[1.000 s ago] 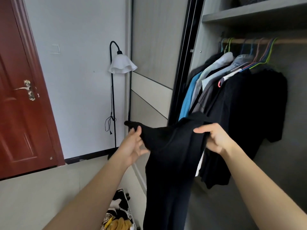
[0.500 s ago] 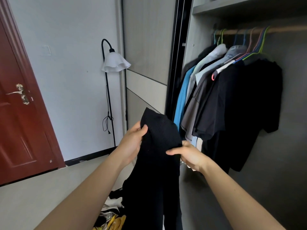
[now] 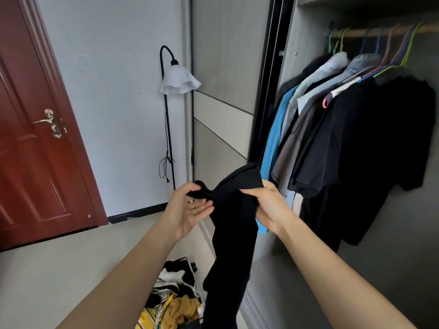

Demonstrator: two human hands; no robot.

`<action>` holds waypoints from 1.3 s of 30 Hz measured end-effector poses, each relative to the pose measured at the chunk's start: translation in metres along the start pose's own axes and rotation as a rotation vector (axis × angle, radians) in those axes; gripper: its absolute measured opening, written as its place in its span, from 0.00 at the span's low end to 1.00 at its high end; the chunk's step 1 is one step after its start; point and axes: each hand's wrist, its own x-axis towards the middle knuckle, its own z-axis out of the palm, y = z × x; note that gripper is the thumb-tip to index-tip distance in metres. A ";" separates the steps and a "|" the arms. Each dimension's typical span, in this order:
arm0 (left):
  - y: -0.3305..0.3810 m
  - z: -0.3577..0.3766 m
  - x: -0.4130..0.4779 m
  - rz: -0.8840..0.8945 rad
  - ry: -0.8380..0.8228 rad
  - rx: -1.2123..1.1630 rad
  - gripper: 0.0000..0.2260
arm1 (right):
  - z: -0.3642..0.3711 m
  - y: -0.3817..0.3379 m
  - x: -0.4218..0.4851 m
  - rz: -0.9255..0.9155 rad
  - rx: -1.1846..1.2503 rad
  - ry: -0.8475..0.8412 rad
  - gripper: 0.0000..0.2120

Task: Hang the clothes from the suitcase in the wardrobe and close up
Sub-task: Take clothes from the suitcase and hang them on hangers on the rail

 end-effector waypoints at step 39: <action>-0.030 0.005 0.023 -0.021 0.163 0.000 0.03 | -0.050 -0.014 -0.013 0.002 -0.260 0.034 0.12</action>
